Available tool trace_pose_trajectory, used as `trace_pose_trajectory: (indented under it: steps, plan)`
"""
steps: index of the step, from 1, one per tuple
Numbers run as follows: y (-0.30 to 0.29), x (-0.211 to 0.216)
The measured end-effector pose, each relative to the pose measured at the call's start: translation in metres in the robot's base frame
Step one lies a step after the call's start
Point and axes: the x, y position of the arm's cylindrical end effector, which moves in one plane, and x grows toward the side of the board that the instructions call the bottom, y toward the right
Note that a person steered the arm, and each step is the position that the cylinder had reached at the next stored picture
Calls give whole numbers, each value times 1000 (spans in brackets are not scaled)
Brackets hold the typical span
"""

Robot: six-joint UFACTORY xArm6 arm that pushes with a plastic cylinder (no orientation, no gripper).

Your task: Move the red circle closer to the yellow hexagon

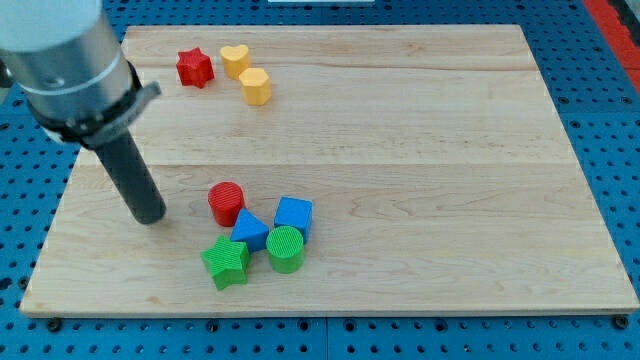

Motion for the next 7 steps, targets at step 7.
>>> trace_pose_trajectory:
  steps: [7]
  plan:
    - [153, -49]
